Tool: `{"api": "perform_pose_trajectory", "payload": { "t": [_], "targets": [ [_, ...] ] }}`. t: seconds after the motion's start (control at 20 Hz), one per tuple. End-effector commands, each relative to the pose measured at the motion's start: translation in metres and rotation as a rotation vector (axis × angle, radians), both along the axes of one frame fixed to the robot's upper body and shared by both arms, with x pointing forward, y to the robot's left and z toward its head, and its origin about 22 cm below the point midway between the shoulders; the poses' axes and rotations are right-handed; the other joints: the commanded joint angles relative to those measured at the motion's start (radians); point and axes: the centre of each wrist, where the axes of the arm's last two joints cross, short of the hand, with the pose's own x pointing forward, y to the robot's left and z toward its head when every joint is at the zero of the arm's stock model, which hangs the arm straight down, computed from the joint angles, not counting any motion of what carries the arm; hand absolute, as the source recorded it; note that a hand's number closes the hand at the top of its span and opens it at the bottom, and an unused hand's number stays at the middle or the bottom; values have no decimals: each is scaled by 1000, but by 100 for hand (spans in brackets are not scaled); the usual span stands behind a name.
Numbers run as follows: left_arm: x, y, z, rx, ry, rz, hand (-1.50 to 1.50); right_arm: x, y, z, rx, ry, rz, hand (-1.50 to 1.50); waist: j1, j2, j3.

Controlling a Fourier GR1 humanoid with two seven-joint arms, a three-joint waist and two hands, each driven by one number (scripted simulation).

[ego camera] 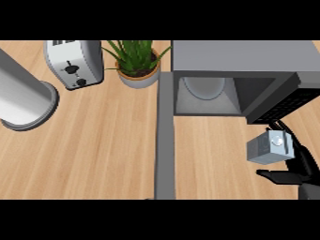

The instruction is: Pick up the milk, place it into the microwave and close the microwave

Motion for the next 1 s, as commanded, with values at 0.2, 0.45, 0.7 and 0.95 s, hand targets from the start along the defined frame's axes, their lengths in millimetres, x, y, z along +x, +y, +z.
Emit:
{"api": "perform_pose_trajectory", "payload": {
  "t": [0.2,0.45,0.7,0.95],
  "targets": [
    [-3,-1,-4,-17,1,0,-150,12,-14,13,-82,-220,-95,150,1,1,1],
    [-6,12,-19,-18,15,10,-150,24,39,6,23,-251,-125,150,-8,-3,-1],
    [-10,13,4,-10,13,-15,-150,30,60,29,8,-310,-202,150,-15,-6,-2],
    [-8,-5,-5,-27,16,1,-150,-6,66,18,-29,-372,-191,150,-14,-4,-2]
  ]
}}
